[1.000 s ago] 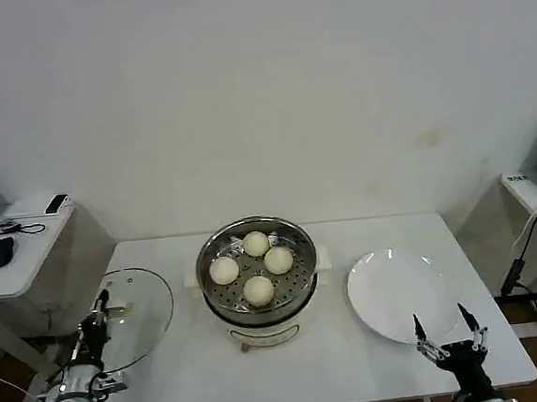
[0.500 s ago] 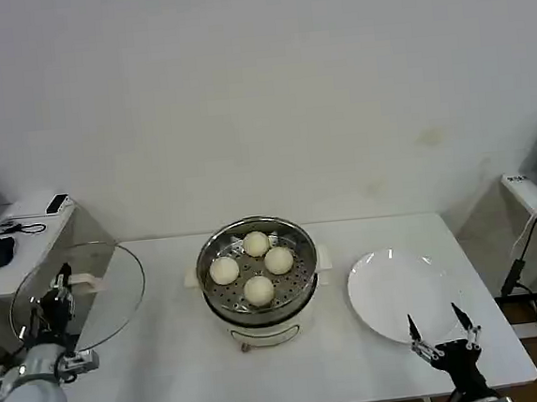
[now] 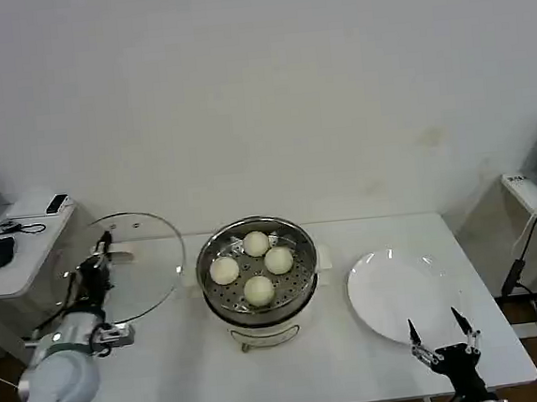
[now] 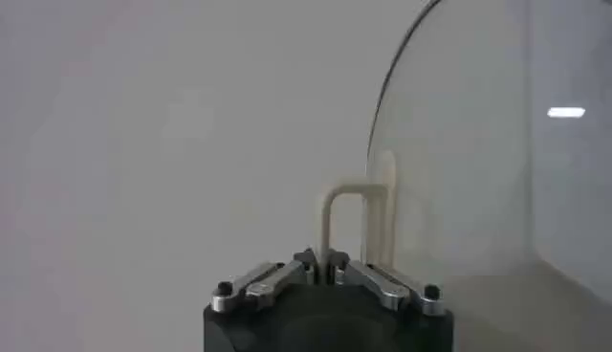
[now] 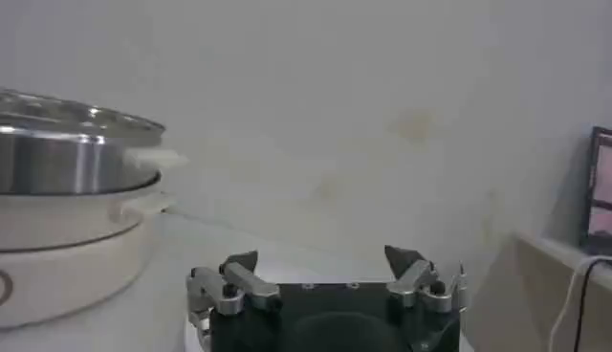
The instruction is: Take steamed baozi put them in steamer then cover it.
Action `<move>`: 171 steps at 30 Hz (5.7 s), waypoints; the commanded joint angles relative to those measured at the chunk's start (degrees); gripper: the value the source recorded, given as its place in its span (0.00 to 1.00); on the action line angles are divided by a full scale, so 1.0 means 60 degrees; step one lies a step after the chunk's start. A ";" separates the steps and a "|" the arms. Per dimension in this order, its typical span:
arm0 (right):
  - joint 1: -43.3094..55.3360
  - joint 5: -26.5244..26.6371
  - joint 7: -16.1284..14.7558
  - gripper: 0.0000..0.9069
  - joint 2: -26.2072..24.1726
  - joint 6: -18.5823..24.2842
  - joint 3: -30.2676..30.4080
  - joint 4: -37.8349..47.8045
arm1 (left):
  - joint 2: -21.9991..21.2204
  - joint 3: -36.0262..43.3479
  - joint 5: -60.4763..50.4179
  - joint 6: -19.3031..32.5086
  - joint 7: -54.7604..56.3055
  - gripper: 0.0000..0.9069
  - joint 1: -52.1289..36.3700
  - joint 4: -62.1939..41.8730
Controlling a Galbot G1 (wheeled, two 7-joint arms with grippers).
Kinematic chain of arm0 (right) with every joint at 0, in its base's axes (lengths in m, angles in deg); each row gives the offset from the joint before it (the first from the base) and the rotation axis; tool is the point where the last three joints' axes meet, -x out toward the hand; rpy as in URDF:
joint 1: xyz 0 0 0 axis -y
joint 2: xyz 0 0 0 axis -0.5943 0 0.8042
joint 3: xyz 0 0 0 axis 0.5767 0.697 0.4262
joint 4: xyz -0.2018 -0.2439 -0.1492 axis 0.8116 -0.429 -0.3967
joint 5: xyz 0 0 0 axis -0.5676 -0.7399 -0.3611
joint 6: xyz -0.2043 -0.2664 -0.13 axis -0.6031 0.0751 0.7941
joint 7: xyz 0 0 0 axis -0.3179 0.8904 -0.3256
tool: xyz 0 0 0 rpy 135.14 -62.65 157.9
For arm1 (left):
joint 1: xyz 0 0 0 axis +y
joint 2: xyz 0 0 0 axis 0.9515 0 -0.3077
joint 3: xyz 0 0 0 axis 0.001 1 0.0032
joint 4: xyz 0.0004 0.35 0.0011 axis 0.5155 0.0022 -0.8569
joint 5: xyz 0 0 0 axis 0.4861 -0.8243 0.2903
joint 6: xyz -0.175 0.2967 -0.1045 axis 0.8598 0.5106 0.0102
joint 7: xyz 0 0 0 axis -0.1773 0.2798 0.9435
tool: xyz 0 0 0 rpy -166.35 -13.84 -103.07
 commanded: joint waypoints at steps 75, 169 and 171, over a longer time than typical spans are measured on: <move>-0.0145 -0.1423 0.0144 1.00 0.0810 -0.0116 0.1112 -0.0044 | -0.3107 0.5526 -0.1555 -0.2343 -0.2279 0.00 -0.3538 -0.1141; -0.0789 -0.0461 0.0334 1.00 -0.0400 -0.0174 0.2217 -0.0522 | -0.4112 -0.0804 1.1063 0.3609 0.1279 1.00 0.5333 0.1332; -0.0775 -0.0417 0.0338 1.00 -0.0411 -0.0201 0.2258 -0.0523 | -0.4147 -0.0789 1.0992 0.3592 0.1288 1.00 0.5333 0.1323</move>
